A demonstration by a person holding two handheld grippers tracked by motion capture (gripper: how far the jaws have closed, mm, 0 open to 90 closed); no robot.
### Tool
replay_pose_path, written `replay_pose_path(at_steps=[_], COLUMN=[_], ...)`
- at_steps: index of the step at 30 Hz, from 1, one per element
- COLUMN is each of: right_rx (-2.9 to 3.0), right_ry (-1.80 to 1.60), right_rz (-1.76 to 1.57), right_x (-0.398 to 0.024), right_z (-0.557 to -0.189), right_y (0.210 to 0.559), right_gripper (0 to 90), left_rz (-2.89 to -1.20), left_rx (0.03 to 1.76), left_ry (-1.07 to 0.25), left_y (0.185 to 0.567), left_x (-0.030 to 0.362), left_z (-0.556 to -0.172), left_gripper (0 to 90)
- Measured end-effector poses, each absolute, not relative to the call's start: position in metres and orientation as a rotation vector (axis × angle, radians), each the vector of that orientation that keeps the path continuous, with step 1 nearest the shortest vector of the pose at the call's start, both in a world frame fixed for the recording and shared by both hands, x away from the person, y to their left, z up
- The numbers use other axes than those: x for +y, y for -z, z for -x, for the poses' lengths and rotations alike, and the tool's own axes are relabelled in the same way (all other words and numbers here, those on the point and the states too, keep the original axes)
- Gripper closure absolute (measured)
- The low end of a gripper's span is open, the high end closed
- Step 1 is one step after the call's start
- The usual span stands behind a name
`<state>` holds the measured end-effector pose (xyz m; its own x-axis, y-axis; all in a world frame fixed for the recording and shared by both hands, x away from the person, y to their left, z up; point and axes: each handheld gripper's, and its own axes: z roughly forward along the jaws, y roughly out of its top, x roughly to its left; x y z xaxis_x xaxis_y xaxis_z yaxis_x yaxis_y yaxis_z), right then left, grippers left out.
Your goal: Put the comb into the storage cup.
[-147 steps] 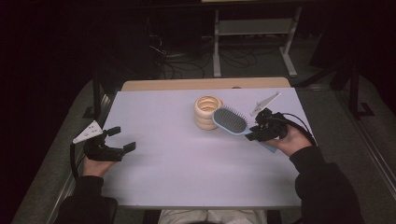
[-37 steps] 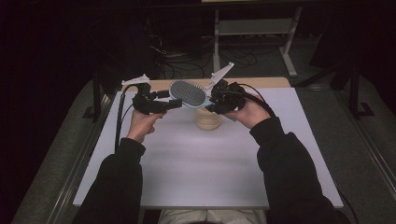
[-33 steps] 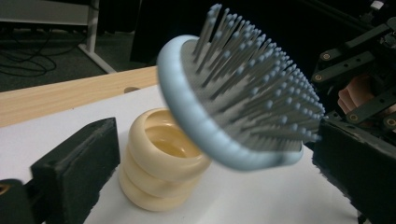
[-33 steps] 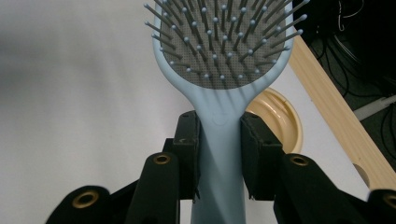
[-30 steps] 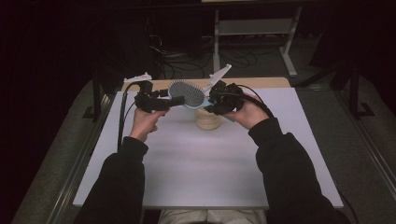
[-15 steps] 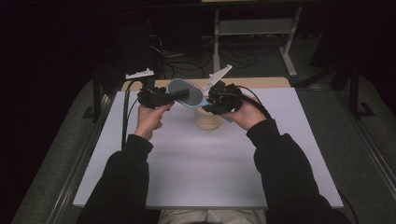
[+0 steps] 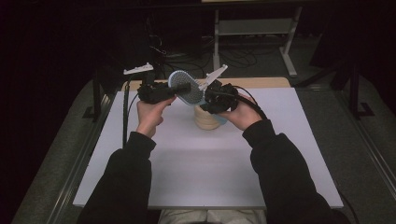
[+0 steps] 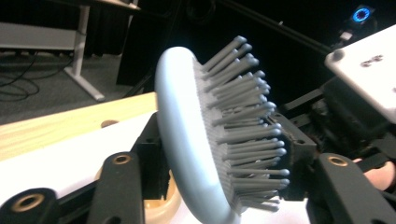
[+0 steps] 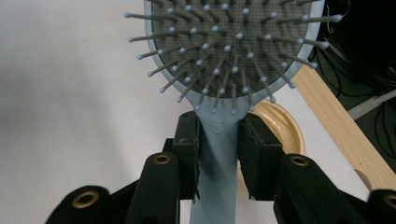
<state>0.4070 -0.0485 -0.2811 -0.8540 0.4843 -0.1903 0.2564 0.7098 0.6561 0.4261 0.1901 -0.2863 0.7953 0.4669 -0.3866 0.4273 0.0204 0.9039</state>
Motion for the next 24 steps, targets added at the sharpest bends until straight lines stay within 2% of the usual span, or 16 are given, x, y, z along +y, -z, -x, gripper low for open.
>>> replay_pose_path(at_steps=[6,11,19,22,24], right_rx=[2.568,2.550,2.571,2.552,2.540], right_ry=[-0.916,-0.969,-1.028,-1.041,-1.072], right_rz=[-0.602,-0.633,-0.768,-0.802,-0.842], right_x=[-0.047,-0.051,-0.063,-0.069,-0.074], right_z=[-0.409,-0.412,-0.419,-0.420,-0.421], right_y=[0.282,0.278,0.277,0.277,0.276], right_gripper=[68.4,65.9,37.8,31.9,24.0], left_rz=[-1.660,-1.714,-1.710,-1.722,-1.722], left_rx=[0.681,0.659,0.655,0.654,0.657], left_ry=[-0.093,-0.146,-0.169,-0.179,-0.187], left_y=[0.272,0.257,0.244,0.241,0.239], left_x=[0.181,0.174,0.168,0.167,0.168], left_z=[-0.425,-0.425,-0.428,-0.428,-0.429], left_gripper=[56.3,57.5,57.6,57.5,57.5])
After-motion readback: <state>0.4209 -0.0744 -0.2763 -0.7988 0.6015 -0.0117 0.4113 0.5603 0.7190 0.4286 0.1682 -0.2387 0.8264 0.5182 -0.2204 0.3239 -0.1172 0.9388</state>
